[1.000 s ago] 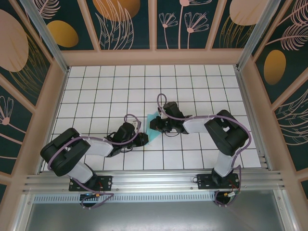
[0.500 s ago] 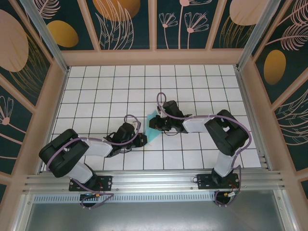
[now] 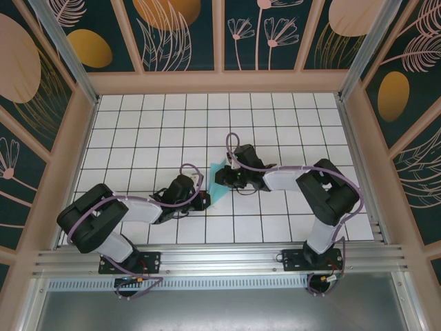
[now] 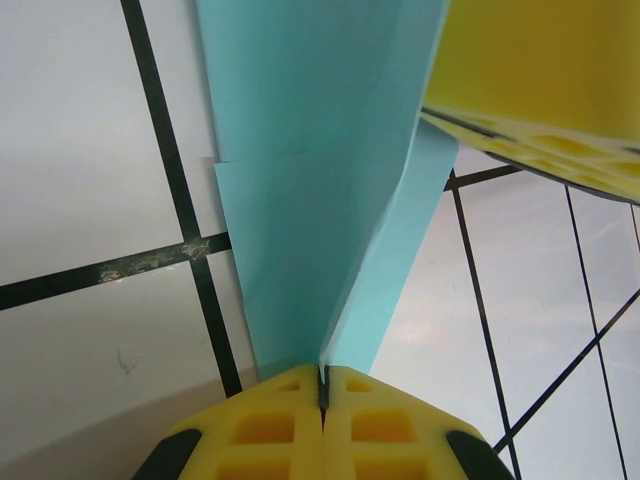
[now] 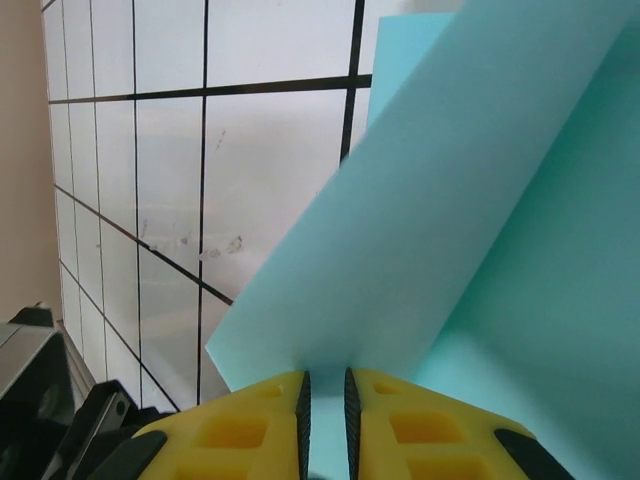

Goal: Fold a paper plane with a square sheet of paper (pick it up from the middle)
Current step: Fourth fold the wing at the center of the table.

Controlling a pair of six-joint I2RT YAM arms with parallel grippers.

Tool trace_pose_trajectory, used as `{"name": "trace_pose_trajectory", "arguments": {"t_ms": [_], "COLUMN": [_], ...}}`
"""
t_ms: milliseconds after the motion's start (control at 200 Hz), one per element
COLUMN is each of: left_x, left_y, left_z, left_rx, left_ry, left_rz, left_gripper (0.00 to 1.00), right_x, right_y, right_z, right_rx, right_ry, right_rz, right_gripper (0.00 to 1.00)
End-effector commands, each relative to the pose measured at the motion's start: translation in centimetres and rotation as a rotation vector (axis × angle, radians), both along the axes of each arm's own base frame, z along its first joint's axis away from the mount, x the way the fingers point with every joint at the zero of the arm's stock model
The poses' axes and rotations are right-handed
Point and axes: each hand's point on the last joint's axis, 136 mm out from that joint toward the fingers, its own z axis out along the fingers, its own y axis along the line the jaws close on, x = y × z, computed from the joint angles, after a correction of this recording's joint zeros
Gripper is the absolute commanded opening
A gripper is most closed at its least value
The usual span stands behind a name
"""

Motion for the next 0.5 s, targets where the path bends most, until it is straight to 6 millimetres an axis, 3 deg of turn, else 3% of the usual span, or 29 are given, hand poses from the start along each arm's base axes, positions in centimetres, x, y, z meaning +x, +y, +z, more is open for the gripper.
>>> {"name": "trace_pose_trajectory", "arguments": {"t_ms": [0, 175, 495], "left_x": [-0.1, 0.1, 0.0], "left_y": [-0.4, -0.3, 0.0], "left_z": [0.1, 0.6, -0.2], "left_rx": [-0.018, -0.098, -0.13], "left_ry": [0.005, 0.036, 0.098], "left_rz": [-0.031, -0.015, 0.005], "left_gripper": [0.0, 0.0, 0.0], "right_x": [-0.2, -0.4, 0.1], "right_y": [-1.0, -0.9, 1.5], "right_z": [1.1, 1.2, 1.8], "right_rx": [-0.01, 0.002, 0.088], "right_ry": [-0.044, -0.047, -0.032], "right_rz": [-0.011, 0.0, 0.069], "right_gripper": [0.22, 0.22, 0.22]}}
